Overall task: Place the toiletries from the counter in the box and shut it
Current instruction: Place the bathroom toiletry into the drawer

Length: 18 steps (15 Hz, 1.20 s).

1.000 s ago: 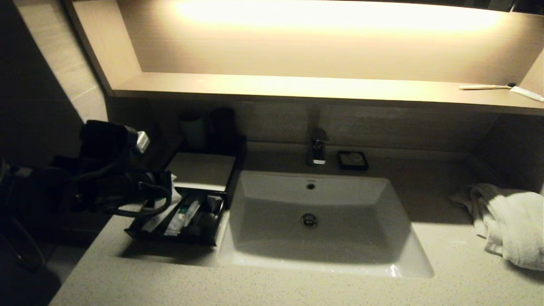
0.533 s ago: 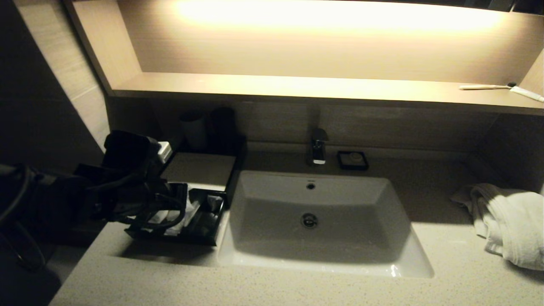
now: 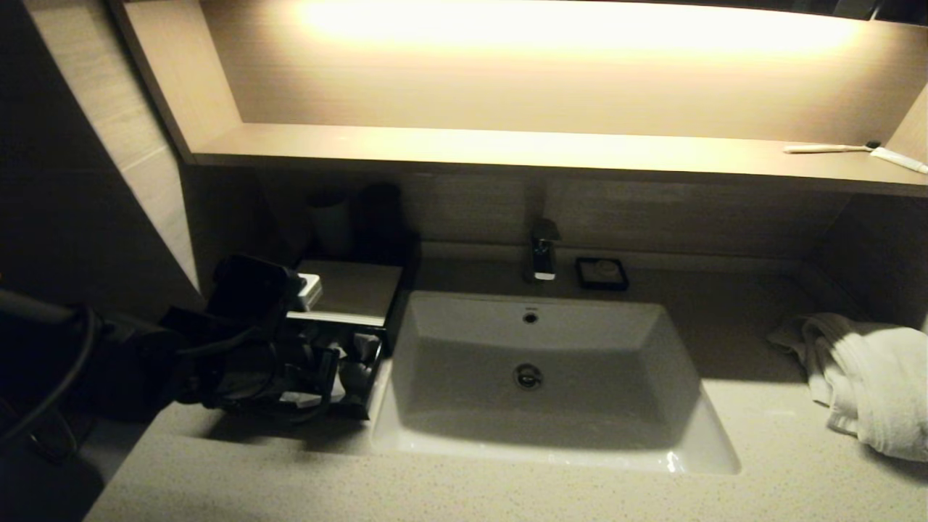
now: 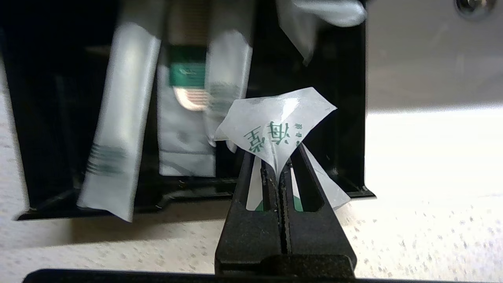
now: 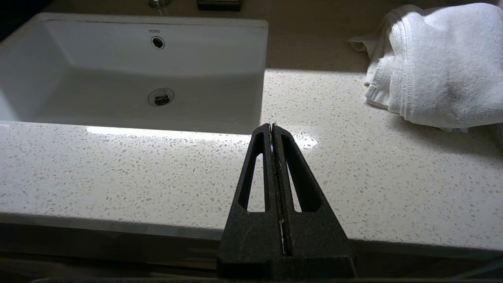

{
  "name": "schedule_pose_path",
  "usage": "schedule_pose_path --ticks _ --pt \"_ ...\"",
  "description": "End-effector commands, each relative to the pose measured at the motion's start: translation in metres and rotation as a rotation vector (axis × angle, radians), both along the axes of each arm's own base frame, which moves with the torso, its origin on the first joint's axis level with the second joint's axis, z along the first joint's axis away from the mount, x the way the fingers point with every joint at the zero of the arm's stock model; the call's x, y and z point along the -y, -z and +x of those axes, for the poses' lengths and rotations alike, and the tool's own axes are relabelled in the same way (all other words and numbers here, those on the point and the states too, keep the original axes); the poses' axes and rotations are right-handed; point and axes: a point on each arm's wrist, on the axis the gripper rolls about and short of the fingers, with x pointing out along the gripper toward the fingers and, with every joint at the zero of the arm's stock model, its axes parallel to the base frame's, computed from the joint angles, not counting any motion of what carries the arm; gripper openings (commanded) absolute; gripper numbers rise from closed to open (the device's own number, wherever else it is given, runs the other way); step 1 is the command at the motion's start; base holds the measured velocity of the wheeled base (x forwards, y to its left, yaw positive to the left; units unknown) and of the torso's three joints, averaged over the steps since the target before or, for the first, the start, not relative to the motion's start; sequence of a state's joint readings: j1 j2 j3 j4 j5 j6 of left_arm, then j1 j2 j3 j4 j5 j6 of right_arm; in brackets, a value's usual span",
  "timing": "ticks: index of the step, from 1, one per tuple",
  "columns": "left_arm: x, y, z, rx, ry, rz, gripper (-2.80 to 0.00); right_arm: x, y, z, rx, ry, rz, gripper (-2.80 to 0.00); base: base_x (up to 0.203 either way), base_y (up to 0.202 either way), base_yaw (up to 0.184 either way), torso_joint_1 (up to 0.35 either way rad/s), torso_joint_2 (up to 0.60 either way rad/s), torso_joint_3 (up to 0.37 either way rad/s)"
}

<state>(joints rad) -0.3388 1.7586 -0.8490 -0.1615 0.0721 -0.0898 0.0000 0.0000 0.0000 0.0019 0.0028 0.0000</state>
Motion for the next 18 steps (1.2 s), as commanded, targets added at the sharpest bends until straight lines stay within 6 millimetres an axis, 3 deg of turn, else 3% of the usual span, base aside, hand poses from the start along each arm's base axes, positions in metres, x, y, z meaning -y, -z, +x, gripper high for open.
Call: schedule_pose_path --ticks 1,10,14,18 --pt "0.004 0.006 -0.001 -0.020 0.014 0.008 -2.80 0.000 0.000 0.000 0.000 0.000 0.000 -2.80 0.000 0.000 0.000 0.000 0.00 0.000" --pt "0.017 0.019 0.005 -0.051 0.049 0.028 -2.80 0.000 0.000 0.000 0.000 0.001 0.000 -2.80 0.000 0.000 0.000 0.000 0.00 0.000" --pt "0.021 0.010 0.015 -0.010 0.053 0.017 -2.80 0.000 0.000 0.000 0.000 0.000 0.000 -2.80 0.000 0.000 0.000 0.000 0.00 0.000" --pt "0.023 0.017 0.022 -0.023 0.041 0.035 -2.80 0.000 0.000 0.000 0.000 0.000 0.000 -2.80 0.000 0.000 0.000 0.000 0.00 0.000"
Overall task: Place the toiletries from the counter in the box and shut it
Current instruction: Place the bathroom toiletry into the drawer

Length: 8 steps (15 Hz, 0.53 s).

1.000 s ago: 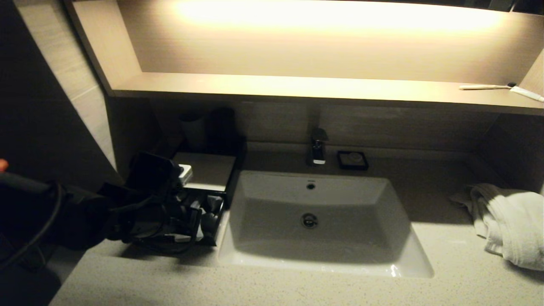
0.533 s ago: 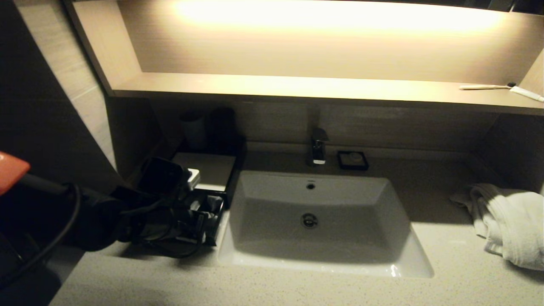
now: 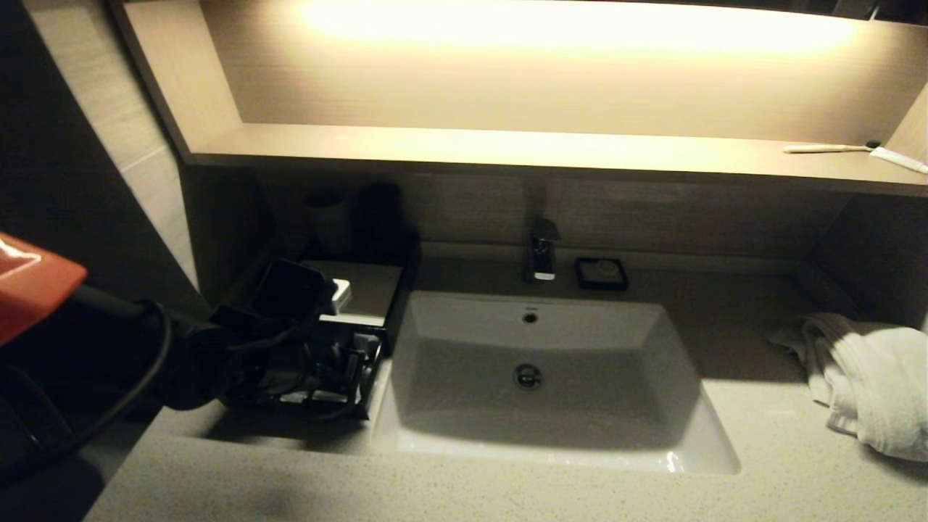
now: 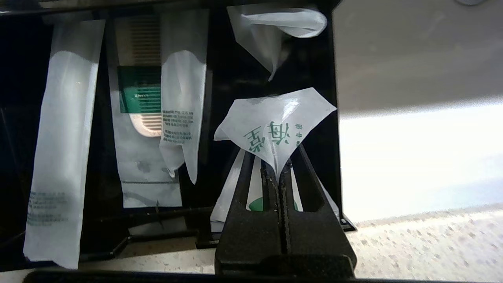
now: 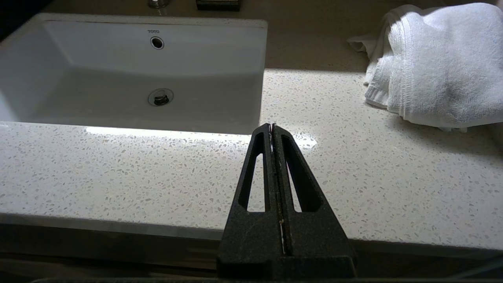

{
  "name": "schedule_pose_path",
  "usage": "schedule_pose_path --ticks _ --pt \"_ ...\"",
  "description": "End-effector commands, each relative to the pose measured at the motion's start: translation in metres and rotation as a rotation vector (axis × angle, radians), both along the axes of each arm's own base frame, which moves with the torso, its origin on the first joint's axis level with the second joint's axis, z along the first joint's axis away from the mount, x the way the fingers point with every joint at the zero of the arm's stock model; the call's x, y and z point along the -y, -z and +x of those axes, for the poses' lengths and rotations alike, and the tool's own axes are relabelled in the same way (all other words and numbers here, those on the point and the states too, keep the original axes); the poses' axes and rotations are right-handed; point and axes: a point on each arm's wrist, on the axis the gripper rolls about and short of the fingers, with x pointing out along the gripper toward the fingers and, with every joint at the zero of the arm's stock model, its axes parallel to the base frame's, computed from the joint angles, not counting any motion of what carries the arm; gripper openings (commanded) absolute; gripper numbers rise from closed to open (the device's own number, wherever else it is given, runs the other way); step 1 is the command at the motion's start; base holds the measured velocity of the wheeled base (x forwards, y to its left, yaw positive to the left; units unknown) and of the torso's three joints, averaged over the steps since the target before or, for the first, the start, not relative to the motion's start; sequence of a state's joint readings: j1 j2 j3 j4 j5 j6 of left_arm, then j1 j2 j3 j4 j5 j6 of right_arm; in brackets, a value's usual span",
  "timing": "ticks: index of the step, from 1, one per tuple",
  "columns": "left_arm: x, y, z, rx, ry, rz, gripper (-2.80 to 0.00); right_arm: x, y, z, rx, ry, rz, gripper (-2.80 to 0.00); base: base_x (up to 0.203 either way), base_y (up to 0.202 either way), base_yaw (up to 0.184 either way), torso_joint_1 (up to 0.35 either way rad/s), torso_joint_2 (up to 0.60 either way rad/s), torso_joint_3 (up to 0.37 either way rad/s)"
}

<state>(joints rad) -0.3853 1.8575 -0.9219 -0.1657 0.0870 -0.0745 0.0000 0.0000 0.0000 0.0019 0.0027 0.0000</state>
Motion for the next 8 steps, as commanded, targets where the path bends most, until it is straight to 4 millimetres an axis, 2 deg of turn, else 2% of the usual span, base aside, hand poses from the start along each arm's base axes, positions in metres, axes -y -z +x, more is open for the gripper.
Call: schedule_pose_path --ticks 1,8 --pt "0.0017 0.0044 0.0049 -0.006 -0.007 0.008 -2.80 0.0000 0.0000 0.0000 0.000 0.000 0.000 -2.80 0.000 0.000 0.000 0.000 0.00 0.000" --pt "0.0043 0.0114 0.0128 -0.018 -0.004 0.018 -2.80 0.0000 0.0000 0.0000 0.000 0.000 0.000 -2.80 0.000 0.000 0.000 0.000 0.00 0.000"
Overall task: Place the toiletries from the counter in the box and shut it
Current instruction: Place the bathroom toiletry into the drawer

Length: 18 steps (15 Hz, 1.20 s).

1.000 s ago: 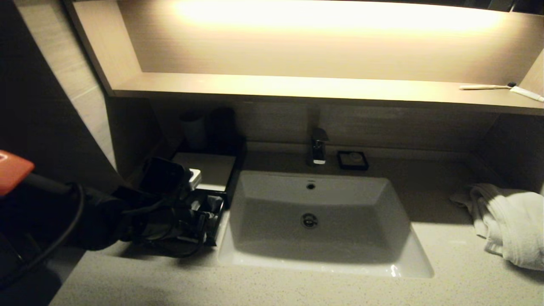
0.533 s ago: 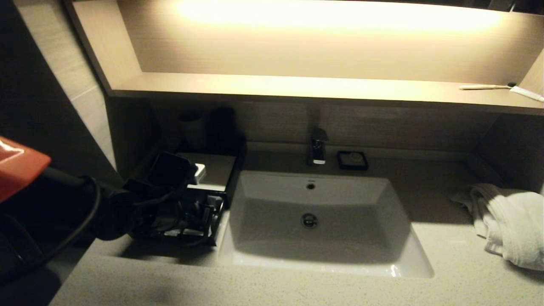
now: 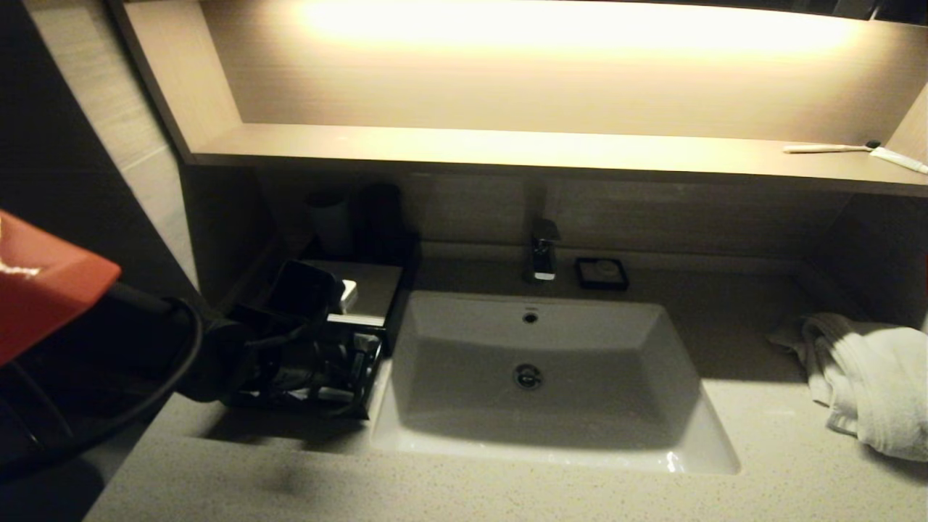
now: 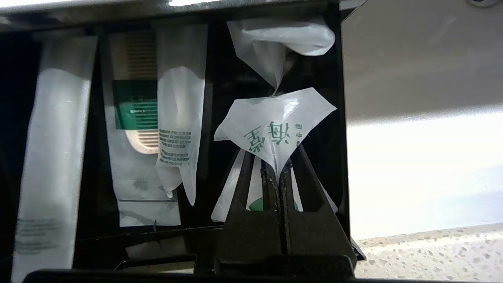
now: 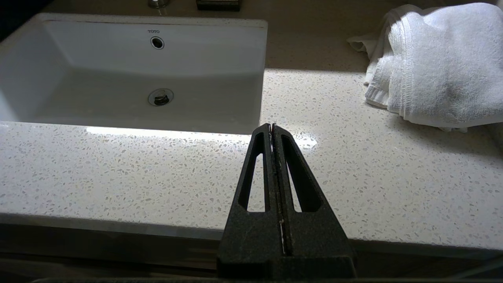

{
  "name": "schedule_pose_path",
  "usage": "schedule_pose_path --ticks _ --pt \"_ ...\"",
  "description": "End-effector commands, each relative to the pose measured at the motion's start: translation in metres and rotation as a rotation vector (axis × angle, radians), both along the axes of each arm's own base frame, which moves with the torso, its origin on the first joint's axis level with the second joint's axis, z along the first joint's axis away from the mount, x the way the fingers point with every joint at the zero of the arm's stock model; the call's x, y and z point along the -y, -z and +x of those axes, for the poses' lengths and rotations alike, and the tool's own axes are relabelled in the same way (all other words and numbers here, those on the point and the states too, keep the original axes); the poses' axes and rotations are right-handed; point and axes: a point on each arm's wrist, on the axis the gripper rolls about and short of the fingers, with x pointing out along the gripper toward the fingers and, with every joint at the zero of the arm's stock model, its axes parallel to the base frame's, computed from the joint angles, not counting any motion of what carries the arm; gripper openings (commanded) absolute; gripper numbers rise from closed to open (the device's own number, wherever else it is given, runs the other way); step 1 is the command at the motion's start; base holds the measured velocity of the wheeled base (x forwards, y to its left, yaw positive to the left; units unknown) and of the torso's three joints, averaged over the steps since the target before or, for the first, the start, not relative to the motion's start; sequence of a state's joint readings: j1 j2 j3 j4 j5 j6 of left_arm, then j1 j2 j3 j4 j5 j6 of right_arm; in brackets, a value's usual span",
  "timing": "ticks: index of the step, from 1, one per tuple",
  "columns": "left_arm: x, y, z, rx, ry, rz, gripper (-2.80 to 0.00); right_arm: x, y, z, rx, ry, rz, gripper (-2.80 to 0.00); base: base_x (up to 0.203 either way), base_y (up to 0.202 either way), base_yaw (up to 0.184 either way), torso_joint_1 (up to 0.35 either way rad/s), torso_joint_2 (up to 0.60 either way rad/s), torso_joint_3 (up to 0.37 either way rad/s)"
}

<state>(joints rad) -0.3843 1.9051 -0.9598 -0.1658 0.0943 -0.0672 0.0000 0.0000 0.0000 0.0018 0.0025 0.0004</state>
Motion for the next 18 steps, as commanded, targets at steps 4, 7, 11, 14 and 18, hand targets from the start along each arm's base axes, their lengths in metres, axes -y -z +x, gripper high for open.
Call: schedule_pose_path --ticks 4,7,11,14,18 --pt "0.001 0.006 0.002 -0.016 -0.005 0.003 -2.80 0.000 0.000 0.000 0.000 -0.001 0.000 -2.80 0.000 0.000 0.000 0.000 0.00 0.000" --pt "0.000 0.008 0.003 -0.020 -0.005 0.006 -2.80 0.000 0.000 0.000 0.000 -0.001 0.000 -2.80 0.000 0.000 0.000 0.000 0.00 0.000" --pt "-0.001 0.007 0.004 -0.018 -0.011 0.007 0.00 0.000 0.000 0.000 0.000 -0.001 0.000 -2.80 0.000 0.000 0.000 0.000 0.00 0.000" --pt "-0.005 -0.004 0.005 0.020 -0.029 -0.007 0.00 0.000 0.000 0.000 0.000 -0.001 0.000 -2.80 0.000 0.000 0.000 0.000 0.00 0.000" --pt "-0.013 -0.027 0.002 0.100 -0.070 -0.015 0.00 0.000 0.000 0.000 0.000 -0.001 0.000 -2.80 0.000 0.000 0.000 0.000 0.00 0.000"
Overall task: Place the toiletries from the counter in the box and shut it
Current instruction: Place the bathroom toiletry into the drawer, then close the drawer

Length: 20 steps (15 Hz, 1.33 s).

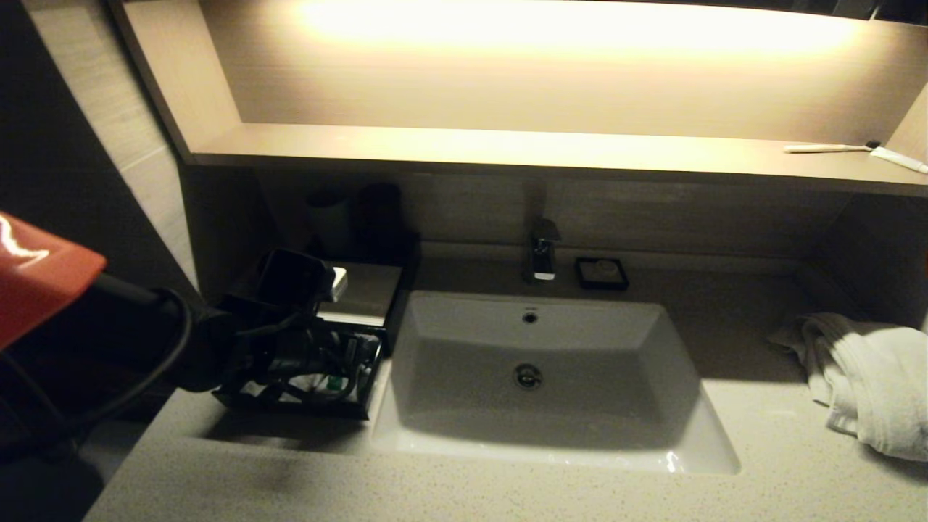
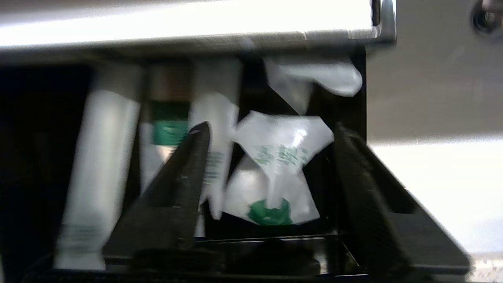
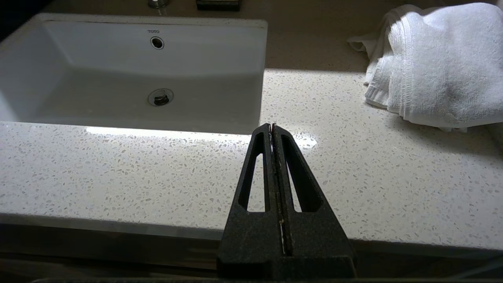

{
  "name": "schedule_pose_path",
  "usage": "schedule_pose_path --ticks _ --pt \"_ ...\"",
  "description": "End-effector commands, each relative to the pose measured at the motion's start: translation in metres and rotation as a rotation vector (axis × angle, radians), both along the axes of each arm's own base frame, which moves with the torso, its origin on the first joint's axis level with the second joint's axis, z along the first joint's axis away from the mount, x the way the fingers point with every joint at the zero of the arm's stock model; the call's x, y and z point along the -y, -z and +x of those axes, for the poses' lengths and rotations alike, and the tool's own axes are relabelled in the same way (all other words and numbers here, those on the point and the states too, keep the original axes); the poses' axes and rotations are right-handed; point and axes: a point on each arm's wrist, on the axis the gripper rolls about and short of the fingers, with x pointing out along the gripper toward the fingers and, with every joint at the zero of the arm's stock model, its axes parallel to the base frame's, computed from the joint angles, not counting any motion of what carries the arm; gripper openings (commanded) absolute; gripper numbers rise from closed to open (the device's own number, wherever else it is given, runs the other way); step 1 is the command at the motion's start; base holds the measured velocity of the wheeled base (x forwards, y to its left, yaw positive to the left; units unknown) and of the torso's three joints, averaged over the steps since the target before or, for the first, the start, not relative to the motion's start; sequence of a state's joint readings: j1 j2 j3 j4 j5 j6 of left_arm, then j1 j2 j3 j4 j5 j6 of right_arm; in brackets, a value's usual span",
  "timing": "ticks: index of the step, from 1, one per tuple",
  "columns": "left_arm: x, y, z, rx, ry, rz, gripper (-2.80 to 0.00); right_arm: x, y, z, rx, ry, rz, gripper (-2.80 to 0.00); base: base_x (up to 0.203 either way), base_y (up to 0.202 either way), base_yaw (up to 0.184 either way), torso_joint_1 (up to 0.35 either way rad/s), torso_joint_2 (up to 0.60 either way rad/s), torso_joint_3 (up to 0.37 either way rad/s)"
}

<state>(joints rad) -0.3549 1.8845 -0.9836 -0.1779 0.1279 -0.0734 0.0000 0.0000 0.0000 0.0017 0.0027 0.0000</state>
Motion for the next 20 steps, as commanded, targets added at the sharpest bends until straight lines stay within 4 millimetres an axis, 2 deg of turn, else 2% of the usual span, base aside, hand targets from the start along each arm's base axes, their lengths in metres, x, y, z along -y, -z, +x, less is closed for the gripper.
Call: schedule_pose_path --ticks 1,3,6,7,10,14,20 --pt "-0.008 -0.022 -0.006 0.065 -0.021 -0.017 0.00 0.000 0.000 0.000 0.000 0.000 0.000 -2.80 0.000 0.000 0.000 0.000 0.00 0.000" --pt "-0.016 -0.034 -0.012 0.100 -0.040 -0.029 0.00 0.000 0.000 0.000 0.000 0.000 0.000 -2.80 0.000 0.000 0.000 0.000 0.00 0.000" --pt "-0.032 -0.047 -0.032 0.129 -0.069 -0.036 0.00 0.000 0.000 0.000 0.000 0.000 0.000 -2.80 0.000 0.000 0.000 0.000 0.00 0.000" --pt "-0.036 -0.049 -0.041 0.130 -0.072 -0.035 -2.80 0.000 0.000 0.000 0.000 0.000 0.000 -2.80 0.000 0.000 0.000 0.000 0.00 0.000" --pt "-0.046 -0.047 -0.070 0.119 -0.076 -0.028 -2.80 0.000 0.000 0.000 0.000 0.000 0.000 -2.80 0.000 0.000 0.000 0.000 0.00 0.000" --pt "-0.055 -0.028 -0.099 0.053 -0.070 0.003 -2.80 0.000 0.000 0.000 0.000 0.000 0.000 -2.80 0.000 0.000 0.000 0.000 0.00 0.000" --pt "-0.063 0.004 -0.107 -0.088 -0.093 0.048 -2.80 0.000 0.000 0.000 0.000 0.000 0.000 -2.80 0.000 0.000 0.000 0.000 0.00 0.000"
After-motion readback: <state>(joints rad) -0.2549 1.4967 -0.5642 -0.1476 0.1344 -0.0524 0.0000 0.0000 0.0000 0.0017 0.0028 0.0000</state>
